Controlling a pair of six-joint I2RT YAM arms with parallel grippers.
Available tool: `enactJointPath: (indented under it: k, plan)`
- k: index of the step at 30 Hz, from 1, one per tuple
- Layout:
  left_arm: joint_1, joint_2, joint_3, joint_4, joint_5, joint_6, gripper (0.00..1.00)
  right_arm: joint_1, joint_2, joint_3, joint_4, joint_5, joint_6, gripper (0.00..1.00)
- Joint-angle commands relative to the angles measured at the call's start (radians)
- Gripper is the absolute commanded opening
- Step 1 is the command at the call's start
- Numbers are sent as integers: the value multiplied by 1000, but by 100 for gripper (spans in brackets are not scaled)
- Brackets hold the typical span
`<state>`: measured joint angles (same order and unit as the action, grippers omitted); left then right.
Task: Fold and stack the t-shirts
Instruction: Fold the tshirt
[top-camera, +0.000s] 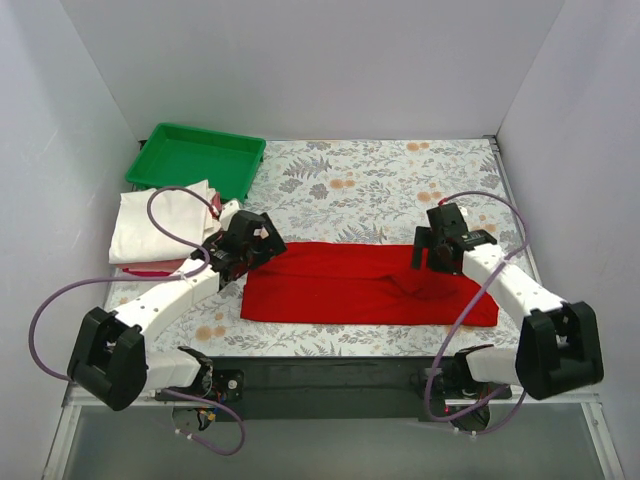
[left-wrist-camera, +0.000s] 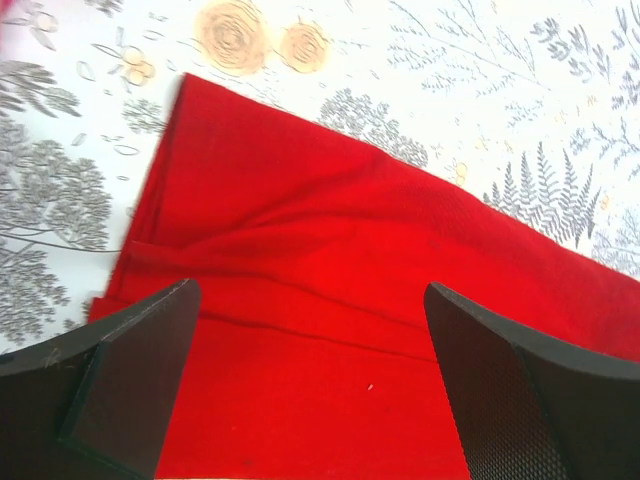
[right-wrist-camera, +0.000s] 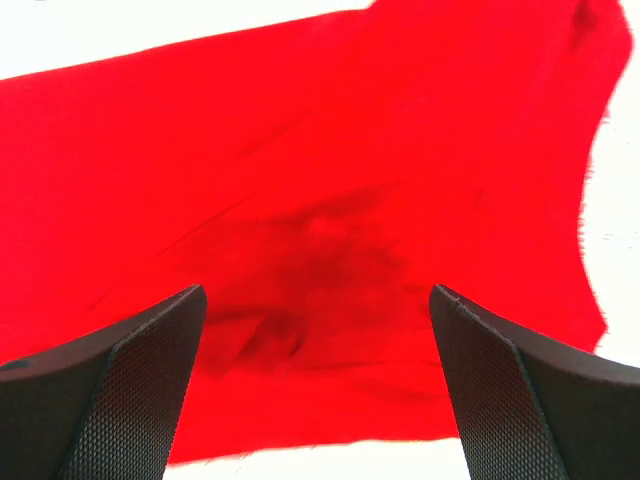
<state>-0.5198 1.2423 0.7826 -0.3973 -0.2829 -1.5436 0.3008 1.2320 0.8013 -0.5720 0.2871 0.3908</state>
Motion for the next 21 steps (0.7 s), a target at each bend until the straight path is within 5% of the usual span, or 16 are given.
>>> enactJointPath:
  k: [1, 9, 16, 21]
  plan:
    - [-13, 34, 17, 47, 39, 16, 95, 0, 108, 53, -29, 222, 3, 98]
    - [-13, 146, -11, 167, 70, 22, 95, -3, 242, 52, -279, 369, 137, 98]
    - [-11, 221, 3, 166, 45, 16, 95, 6, 141, 0, -538, 311, 270, 98]
    - [-11, 261, 26, 166, 51, 17, 95, 17, -3, -91, -560, 204, 295, 98]
